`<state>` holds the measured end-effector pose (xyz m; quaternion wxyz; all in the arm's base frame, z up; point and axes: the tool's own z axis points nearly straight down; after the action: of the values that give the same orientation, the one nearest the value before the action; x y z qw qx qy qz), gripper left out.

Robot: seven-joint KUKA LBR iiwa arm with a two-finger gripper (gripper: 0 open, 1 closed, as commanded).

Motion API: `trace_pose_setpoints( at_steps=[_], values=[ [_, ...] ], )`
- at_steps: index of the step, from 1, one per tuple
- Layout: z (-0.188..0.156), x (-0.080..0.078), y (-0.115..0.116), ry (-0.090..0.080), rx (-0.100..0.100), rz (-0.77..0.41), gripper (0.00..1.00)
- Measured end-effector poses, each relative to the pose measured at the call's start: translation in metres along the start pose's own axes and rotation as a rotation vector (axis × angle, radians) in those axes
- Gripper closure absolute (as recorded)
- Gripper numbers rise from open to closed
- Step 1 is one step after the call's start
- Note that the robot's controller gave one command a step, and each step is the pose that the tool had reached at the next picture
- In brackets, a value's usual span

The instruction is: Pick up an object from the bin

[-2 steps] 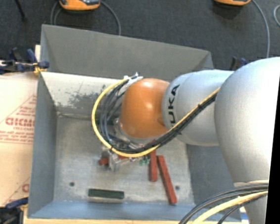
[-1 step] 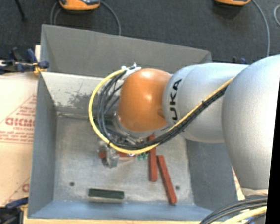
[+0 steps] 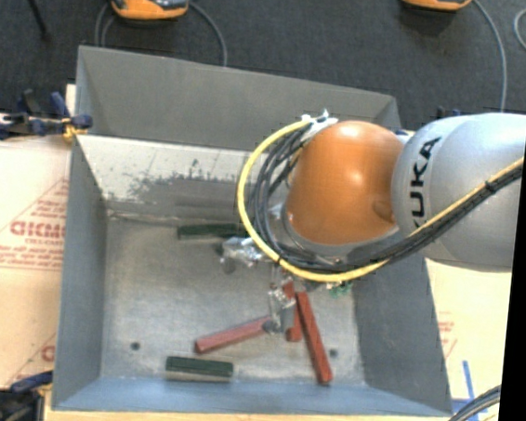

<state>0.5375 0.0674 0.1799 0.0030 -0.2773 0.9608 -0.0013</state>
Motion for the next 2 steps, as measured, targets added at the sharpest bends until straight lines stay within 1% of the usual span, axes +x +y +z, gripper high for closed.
trace_pose_setpoints(
  at_steps=[1,2],
  values=[
    [0.001,0.000,0.002,0.001,-0.002,-0.001,0.00],
    [0.102,0.025,-0.008,-0.001,-0.003,-0.204,1.00]
  ],
)
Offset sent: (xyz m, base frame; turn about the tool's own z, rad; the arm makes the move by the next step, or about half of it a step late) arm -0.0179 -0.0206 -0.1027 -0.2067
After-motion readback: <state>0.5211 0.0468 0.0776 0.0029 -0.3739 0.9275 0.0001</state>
